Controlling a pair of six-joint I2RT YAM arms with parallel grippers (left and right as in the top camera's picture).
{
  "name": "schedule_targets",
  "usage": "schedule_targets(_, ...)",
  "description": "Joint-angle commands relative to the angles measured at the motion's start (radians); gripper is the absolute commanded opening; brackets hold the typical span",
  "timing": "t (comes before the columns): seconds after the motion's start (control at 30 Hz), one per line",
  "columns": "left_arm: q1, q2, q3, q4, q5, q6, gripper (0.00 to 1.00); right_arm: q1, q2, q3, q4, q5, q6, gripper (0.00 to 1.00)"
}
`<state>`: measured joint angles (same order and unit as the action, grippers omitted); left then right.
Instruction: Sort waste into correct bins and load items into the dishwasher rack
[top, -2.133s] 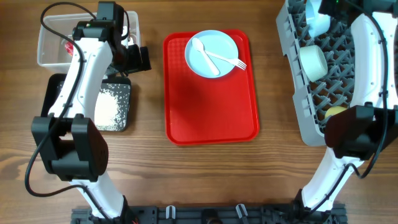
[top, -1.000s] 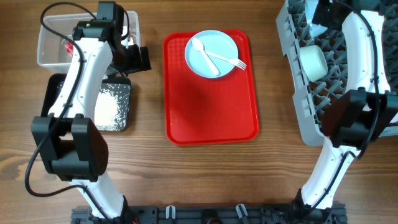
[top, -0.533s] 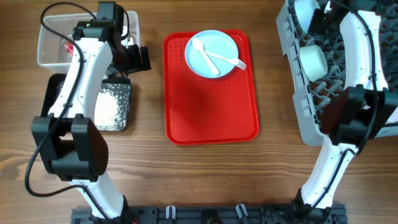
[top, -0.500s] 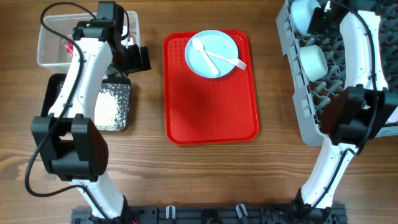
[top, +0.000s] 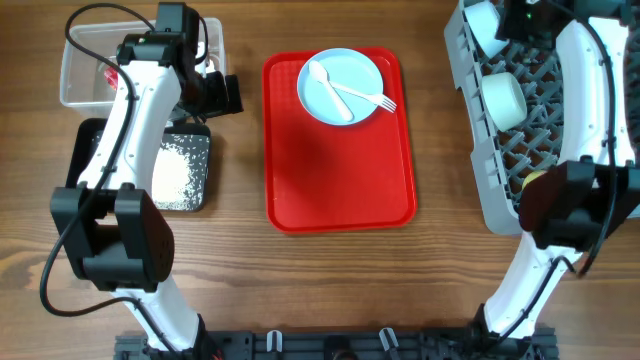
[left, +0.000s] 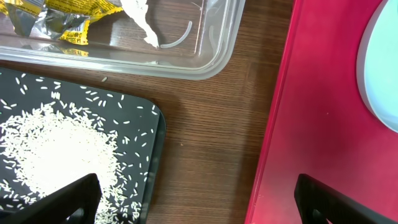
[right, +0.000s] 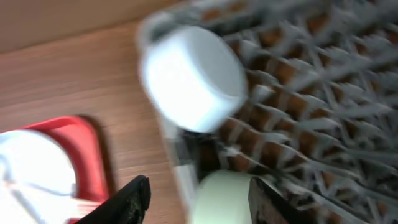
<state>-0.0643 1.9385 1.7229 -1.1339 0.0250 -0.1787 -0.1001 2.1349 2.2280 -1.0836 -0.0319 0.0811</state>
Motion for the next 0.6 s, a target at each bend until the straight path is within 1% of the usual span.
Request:
schedule_targets(0.0,0.006,0.009,-0.005,0.000,0.008,-0.013,1.00,0.134,-0.068,0.006,-0.007,-0.131,-0.028,0.60)
schedule_targets(0.07,0.006,0.009,-0.005,0.000,0.008,-0.013,1.00,0.228,-0.049,-0.007,-0.026,-0.130,-0.002,0.65)
schedule_targets(0.17,0.006,0.009,-0.005,0.000,0.008,-0.013,1.00,0.327,-0.002,-0.036,-0.028,-0.131,0.078,0.67)
schedule_targets(0.27,0.006,0.009,-0.005,0.000,0.008,-0.013,1.00,0.389,0.044,-0.087,-0.027,-0.135,0.079,0.66)
schedule_targets(0.33,0.006,0.009,-0.005,0.000,0.008,-0.013,1.00,0.420,0.072,-0.126,-0.020,-0.134,0.034,0.66)
schedule_targets(0.4,0.006,0.009,-0.005,0.000,0.008,-0.013,1.00,0.446,0.097,-0.161,0.000,-0.131,-0.068,0.65)
schedule_targets(0.43,0.006,0.009,-0.005,0.000,0.008,-0.013,1.00,0.455,0.102,-0.183,0.016,-0.103,-0.105,0.65)
schedule_targets(0.5,0.006,0.009,-0.005,0.000,0.008,-0.013,1.00,0.458,0.104,-0.222,0.054,-0.037,-0.113,0.65)
schedule_targets(0.57,0.006,0.009,-0.005,0.000,0.008,-0.013,1.00,0.458,0.109,-0.256,0.116,-0.021,-0.194,0.63)
